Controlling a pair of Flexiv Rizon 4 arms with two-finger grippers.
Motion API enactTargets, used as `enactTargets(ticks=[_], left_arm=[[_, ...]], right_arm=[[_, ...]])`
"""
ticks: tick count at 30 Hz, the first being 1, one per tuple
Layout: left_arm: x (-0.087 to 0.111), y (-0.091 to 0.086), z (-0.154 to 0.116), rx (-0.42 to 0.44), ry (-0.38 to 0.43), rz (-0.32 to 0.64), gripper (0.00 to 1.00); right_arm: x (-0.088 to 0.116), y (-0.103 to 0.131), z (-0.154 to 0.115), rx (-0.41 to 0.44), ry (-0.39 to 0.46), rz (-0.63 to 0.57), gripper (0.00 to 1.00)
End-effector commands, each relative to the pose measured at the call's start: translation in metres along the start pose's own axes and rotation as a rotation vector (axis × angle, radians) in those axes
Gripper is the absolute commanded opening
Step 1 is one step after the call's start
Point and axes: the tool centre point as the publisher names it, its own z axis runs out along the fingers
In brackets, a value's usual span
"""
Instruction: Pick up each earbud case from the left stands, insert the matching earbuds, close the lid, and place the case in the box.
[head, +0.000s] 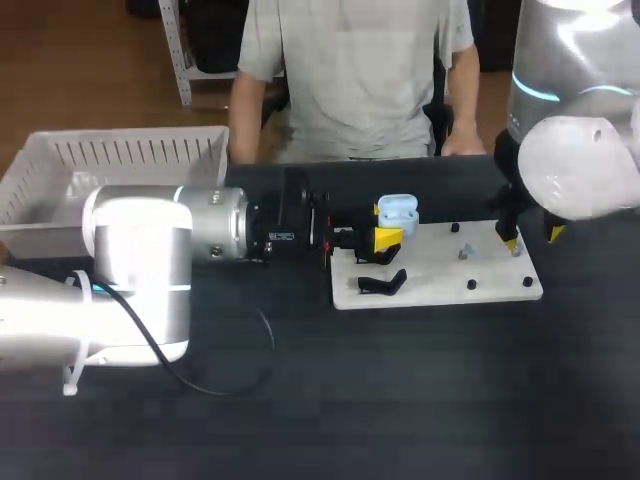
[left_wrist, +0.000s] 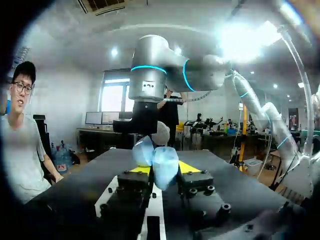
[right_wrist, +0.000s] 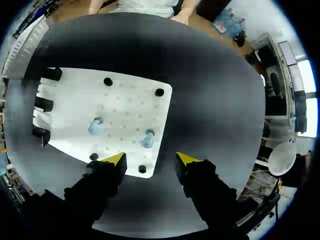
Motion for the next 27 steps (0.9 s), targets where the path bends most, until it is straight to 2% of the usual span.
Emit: enactTargets(ticks=[1, 3, 5, 7, 8, 12, 27], left_arm=[[0.000, 0.001, 0.001, 0.002, 0.001, -0.001, 0.00], [0.000, 0.001, 0.001, 0.002, 0.001, -0.001, 0.00], [0.000, 0.001, 0.001, 0.002, 0.001, -0.001, 0.00], [0.000, 0.001, 0.001, 0.002, 0.001, -0.001, 0.00], [0.000, 0.001, 0.001, 0.002, 0.001, -0.001, 0.00], [0.000, 0.001, 0.001, 0.002, 0.001, -0.001, 0.00], [0.000, 0.001, 0.001, 0.002, 0.001, -0.001, 0.00]], right_arm=[[-0.010, 0.006, 0.008, 0.030, 0.030, 0.002, 0.65], [-0.011, 0.006, 0.010, 0.067, 0.034, -0.009, 0.55], [-0.012, 0.006, 0.014, 0.045, 0.040, -0.010, 0.55], [-0.013, 0.005, 0.016, 0.060, 0.038, -0.009, 0.44], [-0.013, 0.005, 0.017, 0.058, 0.038, -0.008, 0.42], [-0.015, 0.004, 0.020, 0.055, 0.037, -0.003, 0.44], [-0.013, 0.002, 0.025, 0.067, 0.034, 0.000, 0.36]])
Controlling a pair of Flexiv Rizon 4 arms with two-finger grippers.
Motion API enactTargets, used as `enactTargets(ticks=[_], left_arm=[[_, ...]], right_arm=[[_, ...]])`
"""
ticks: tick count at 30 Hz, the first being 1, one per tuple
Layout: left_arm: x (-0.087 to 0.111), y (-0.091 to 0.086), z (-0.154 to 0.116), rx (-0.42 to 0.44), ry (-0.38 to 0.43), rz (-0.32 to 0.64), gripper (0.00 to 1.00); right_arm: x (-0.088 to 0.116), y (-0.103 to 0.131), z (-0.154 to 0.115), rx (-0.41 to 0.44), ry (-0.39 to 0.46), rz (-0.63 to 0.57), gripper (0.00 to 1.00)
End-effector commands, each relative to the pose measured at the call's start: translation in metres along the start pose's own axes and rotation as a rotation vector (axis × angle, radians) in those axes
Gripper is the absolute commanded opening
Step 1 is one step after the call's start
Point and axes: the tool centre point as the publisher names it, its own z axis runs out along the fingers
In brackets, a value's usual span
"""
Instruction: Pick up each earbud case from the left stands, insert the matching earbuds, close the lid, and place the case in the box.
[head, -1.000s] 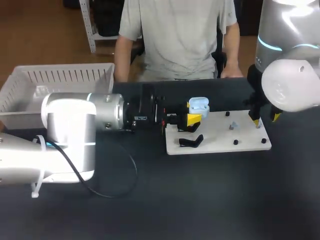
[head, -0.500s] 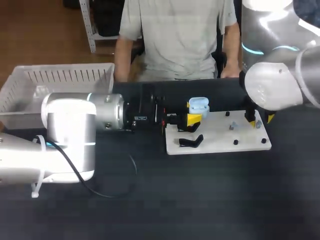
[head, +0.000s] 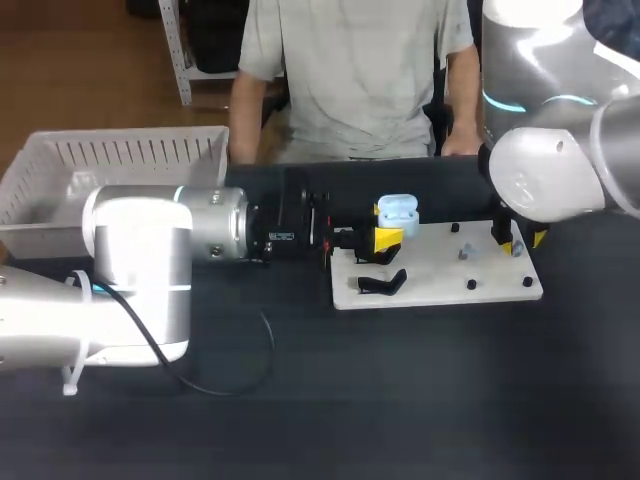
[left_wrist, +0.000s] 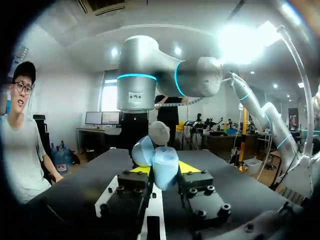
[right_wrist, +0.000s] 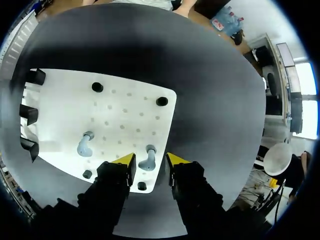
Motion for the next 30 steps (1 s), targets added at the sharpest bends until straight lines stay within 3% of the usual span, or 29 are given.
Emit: enactTargets(ticks=[1, 6, 11, 15, 18, 19, 30], left_arm=[[0.000, 0.001, 0.001, 0.002, 0.001, -0.001, 0.00], [0.000, 0.001, 0.001, 0.002, 0.001, -0.001, 0.00], [0.000, 0.001, 0.001, 0.002, 0.001, -0.001, 0.00], [0.000, 0.001, 0.001, 0.002, 0.001, -0.001, 0.00], [0.000, 0.001, 0.001, 0.002, 0.001, -0.001, 0.00], [0.000, 0.001, 0.001, 0.002, 0.001, -0.001, 0.00], [0.000, 0.001, 0.001, 0.002, 0.001, -0.001, 0.00]], right_arm=[[0.003, 0.002, 0.000, 0.009, -0.007, 0.002, 0.35], [0.003, 0.002, 0.000, 0.017, -0.008, -0.001, 0.34], [0.003, 0.004, 0.001, 0.020, 0.000, -0.002, 0.25], [0.002, 0.004, 0.001, 0.026, 0.003, -0.001, 0.24], [0.001, 0.004, 0.001, 0.044, 0.002, 0.001, 0.02], [0.000, 0.004, 0.001, 0.043, 0.000, 0.003, 0.00], [0.009, 0.009, -0.012, 0.048, -0.028, 0.054, 0.00]])
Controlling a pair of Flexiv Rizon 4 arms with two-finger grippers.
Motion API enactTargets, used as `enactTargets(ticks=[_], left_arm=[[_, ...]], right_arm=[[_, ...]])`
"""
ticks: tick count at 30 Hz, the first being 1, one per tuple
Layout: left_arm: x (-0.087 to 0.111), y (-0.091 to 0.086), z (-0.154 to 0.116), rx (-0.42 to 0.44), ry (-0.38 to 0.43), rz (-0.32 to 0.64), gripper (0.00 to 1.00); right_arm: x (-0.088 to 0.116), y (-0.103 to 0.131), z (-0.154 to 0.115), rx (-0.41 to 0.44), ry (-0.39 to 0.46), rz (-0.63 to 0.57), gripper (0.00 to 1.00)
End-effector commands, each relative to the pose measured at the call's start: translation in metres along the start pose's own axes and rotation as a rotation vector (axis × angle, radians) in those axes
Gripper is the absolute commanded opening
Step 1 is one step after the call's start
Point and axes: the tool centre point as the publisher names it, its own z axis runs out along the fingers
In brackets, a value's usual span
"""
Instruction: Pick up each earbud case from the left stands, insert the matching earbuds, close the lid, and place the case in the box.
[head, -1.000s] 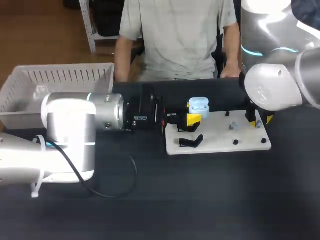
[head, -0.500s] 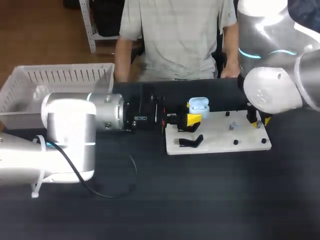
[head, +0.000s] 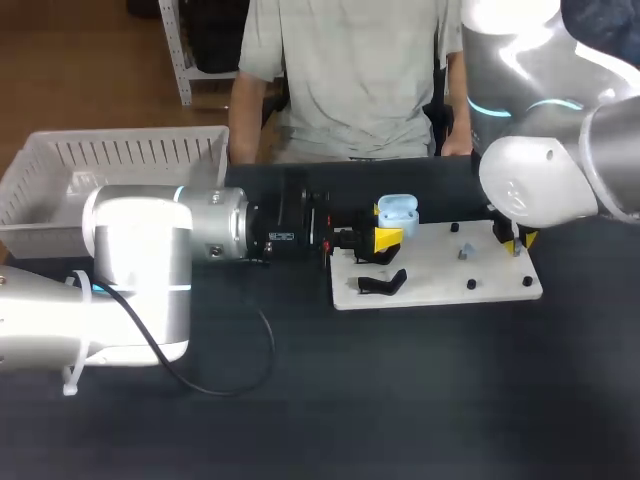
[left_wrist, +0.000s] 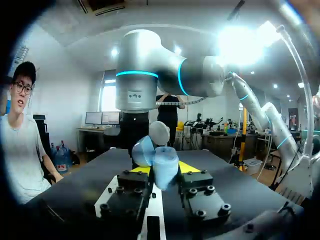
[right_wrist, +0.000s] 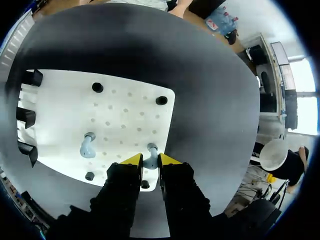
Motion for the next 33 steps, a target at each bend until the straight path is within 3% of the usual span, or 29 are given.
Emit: enactTargets(ticks=[1, 10, 17, 22, 25, 33], left_arm=[[0.000, 0.001, 0.001, 0.002, 0.001, -0.001, 0.00], [0.000, 0.001, 0.001, 0.002, 0.001, -0.001, 0.00], [0.000, 0.001, 0.001, 0.002, 0.001, -0.001, 0.00], [0.000, 0.001, 0.001, 0.002, 0.001, -0.001, 0.00], [0.000, 0.001, 0.001, 0.002, 0.001, -0.001, 0.00], [0.000, 0.001, 0.001, 0.002, 0.001, -0.001, 0.00]], right_arm=[[0.012, 0.002, -0.007, -0.001, -0.023, 0.018, 0.00], [0.036, 0.009, -0.033, 0.003, -0.061, 0.097, 0.00], [0.056, 0.021, -0.080, -0.005, -0.120, 0.145, 0.00], [0.071, 0.046, -0.116, -0.083, -0.128, 0.152, 0.00], [0.086, 0.073, -0.129, -0.141, -0.107, 0.135, 0.00], [0.107, 0.115, -0.176, -0.099, -0.125, 0.106, 0.00]])
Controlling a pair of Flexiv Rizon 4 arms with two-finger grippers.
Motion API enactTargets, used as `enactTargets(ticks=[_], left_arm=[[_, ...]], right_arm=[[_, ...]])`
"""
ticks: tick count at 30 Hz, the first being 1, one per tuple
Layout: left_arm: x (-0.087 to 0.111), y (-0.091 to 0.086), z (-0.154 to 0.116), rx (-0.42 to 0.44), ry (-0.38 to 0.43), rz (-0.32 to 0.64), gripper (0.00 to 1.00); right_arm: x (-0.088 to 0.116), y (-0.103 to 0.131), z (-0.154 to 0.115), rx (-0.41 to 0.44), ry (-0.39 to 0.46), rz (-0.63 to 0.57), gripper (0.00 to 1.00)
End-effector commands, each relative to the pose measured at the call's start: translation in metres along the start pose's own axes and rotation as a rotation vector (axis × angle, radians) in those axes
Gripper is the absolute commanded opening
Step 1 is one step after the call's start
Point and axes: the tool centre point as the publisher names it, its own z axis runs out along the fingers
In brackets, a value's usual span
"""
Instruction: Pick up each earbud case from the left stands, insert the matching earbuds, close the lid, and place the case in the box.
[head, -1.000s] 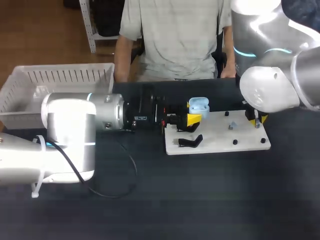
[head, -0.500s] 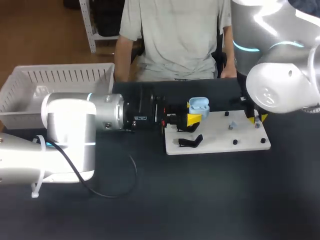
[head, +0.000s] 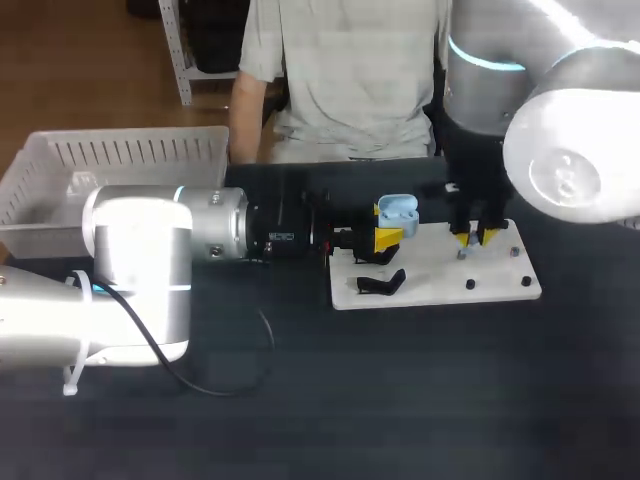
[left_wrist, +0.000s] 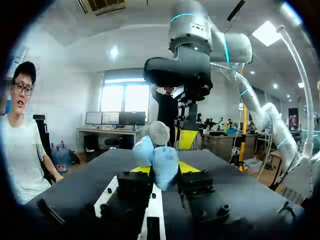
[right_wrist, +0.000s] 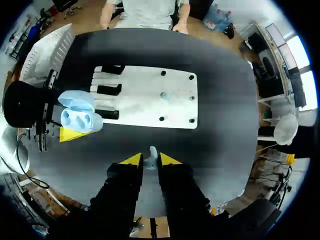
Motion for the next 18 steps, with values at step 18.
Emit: enactTargets(ticks=[18], left_arm=[[0.000, 0.001, 0.001, 0.002, 0.001, -0.001, 0.00]], right_arm=[[0.012, 0.053, -0.049, 0.055, -0.041, -0.027, 0.00]])
